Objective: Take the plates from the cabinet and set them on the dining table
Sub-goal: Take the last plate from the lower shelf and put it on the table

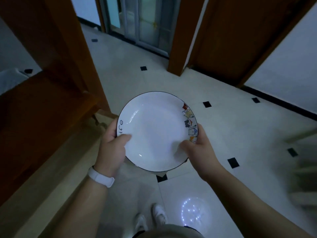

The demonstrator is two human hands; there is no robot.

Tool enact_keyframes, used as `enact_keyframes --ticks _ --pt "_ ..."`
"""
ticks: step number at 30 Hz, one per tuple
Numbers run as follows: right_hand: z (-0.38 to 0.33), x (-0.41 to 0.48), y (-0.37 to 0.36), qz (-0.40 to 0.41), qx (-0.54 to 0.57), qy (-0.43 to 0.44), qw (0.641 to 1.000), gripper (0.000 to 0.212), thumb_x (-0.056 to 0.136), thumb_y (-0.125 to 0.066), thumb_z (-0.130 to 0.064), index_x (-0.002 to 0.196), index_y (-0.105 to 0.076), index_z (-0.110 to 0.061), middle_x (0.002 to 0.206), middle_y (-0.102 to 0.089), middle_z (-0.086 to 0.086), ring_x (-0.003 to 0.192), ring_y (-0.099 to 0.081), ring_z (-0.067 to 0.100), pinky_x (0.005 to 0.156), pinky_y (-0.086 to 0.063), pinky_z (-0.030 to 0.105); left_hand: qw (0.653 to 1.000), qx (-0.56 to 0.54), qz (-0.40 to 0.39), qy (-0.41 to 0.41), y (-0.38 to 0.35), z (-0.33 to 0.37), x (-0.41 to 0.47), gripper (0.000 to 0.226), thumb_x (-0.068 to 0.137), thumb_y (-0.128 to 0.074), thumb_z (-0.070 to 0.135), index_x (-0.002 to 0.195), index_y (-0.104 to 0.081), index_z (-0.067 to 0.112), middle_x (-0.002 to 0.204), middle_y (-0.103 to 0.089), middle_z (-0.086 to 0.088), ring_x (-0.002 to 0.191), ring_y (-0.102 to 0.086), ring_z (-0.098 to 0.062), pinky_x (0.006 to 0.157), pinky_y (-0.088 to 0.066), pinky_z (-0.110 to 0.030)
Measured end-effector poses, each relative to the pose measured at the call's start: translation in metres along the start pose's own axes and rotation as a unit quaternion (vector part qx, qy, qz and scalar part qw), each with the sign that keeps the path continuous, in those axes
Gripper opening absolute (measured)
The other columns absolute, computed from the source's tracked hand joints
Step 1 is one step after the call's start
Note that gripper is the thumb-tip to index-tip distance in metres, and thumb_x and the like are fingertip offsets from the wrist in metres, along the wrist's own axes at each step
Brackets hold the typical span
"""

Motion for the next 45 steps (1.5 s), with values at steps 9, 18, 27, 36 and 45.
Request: enact_keyframes --ticks 9,18,27,36,45 --pt "0.007 -0.038 0.125 0.215 0.058 0.0 0.975 0.043 0.064 -0.052 -0.009 0.096 -0.061 -0.037 0.075 -0.065 -0.004 0.06 -0.055 0.014 0.051 -0.045 0.029 0.973 0.033 -0.227 0.005 -0.152 -0.005 0.024 0.054 0.072 -0.048 0.001 0.102 -0.071 0.039 0.101 -0.074 0.009 0.09 -0.069 -0.011 0.066 -0.054 -0.021" --pt "0.027 -0.044 0.255 0.299 0.065 -0.013 0.952 0.041 0.068 -0.049 -0.007 0.093 -0.059 -0.037 0.069 -0.059 -0.008 0.058 -0.049 0.011 0.049 -0.044 0.024 0.951 0.061 -0.301 0.039 -0.298 -0.059 0.025 0.052 0.072 -0.049 0.004 0.109 -0.069 0.033 0.107 -0.074 0.004 0.097 -0.069 -0.018 0.071 -0.055 -0.028" --pt "0.031 -0.022 0.409 0.333 0.088 -0.018 0.939 0.05 0.065 -0.047 -0.011 0.097 -0.059 -0.047 0.068 -0.063 -0.012 0.055 -0.051 0.007 0.048 -0.044 0.023 0.942 0.062 -0.326 0.048 -0.465 -0.089 0.022 0.05 0.072 -0.05 0.002 0.108 -0.07 0.031 0.105 -0.074 0.002 0.091 -0.071 -0.016 0.066 -0.054 -0.025" --pt "0.031 -0.029 0.527 0.387 0.128 -0.018 0.913 0.045 0.063 -0.047 -0.013 0.097 -0.06 -0.04 0.07 -0.063 -0.009 0.053 -0.052 0.007 0.046 -0.047 0.02 0.919 0.075 -0.385 0.047 -0.602 -0.098 0.009 0.048 0.068 -0.05 0.004 0.1 -0.071 0.034 0.097 -0.074 0.004 0.082 -0.068 -0.014 0.065 -0.055 -0.027" --pt "0.035 -0.007 0.606 0.452 0.112 -0.009 0.885 0.043 0.063 -0.047 -0.011 0.094 -0.061 -0.038 0.073 -0.067 -0.016 0.06 -0.057 0.002 0.052 -0.047 0.017 0.886 0.078 -0.452 0.067 -0.708 -0.125 0.028 0.049 0.069 -0.05 0.004 0.103 -0.07 0.032 0.097 -0.075 0.003 0.084 -0.069 -0.014 0.064 -0.054 -0.024"
Point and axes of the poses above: each hand's wrist, its own x-axis towards the middle knuckle, its own y-axis out of the back of the hand, z = x × y, the point moved 5 cm from there along x, towards the middle knuckle
